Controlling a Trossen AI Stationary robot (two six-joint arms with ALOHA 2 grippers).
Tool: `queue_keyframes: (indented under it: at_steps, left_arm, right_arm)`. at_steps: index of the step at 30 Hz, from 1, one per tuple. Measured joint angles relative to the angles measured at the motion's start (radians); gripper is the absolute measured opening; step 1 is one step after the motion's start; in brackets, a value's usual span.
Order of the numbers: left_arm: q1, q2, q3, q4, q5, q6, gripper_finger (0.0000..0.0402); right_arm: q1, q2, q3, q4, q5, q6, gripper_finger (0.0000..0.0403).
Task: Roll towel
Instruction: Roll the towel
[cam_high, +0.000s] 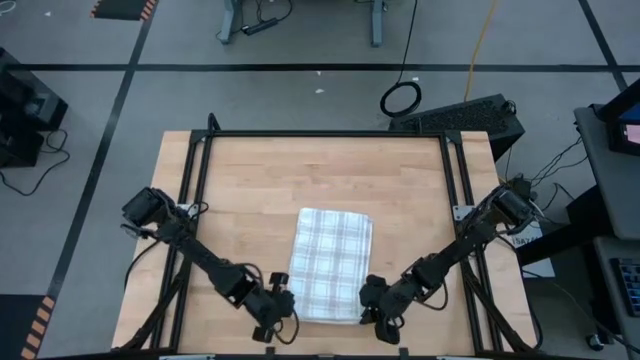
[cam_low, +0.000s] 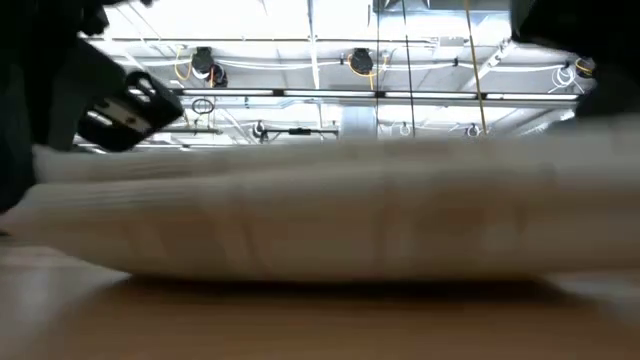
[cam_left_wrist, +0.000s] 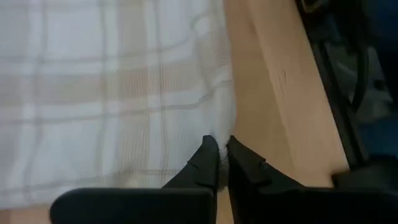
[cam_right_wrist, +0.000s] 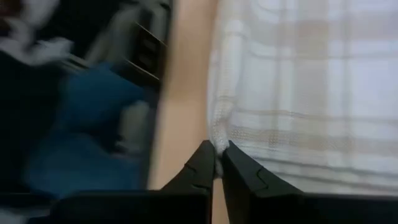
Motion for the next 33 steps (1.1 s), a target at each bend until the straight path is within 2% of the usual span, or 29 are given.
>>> queue_keyframes:
  at_steps: [7, 12, 20, 24, 28, 30, 33]
  left_arm:
    - [0.087, -0.014, 0.000, -0.026, 0.219, 0.091, 0.0017]
    - [0.179, -0.014, -0.021, -0.021, 0.429, 0.100, 0.0017]
    - [0.333, 0.013, -0.103, 0.042, 0.614, 0.062, 0.0017]
    - [0.366, 0.017, -0.134, 0.090, 0.681, 0.019, 0.0017]
    - [0.367, 0.017, -0.140, 0.076, 0.726, 0.012, 0.0017]
    - [0.366, 0.017, -0.142, 0.071, 0.737, 0.005, 0.0017]
    - [0.371, 0.017, -0.139, 0.083, 0.735, -0.015, 0.0017]
  right_arm:
    - [-0.089, -0.034, 0.001, -0.015, -0.210, -0.011, 0.0010]
    - [-0.139, 0.010, -0.002, -0.005, -0.313, -0.008, 0.0010]
    - [-0.162, 0.081, -0.002, 0.072, -0.458, 0.000, 0.0010]
    - [-0.175, 0.081, -0.003, 0.070, -0.452, -0.034, 0.0019]
    - [-0.161, 0.049, -0.005, 0.035, -0.399, -0.040, 0.0040]
    - [-0.139, 0.017, -0.005, -0.009, -0.330, -0.062, 0.0054]
    - [-0.094, -0.031, -0.006, -0.081, -0.164, -0.098, 0.0077]
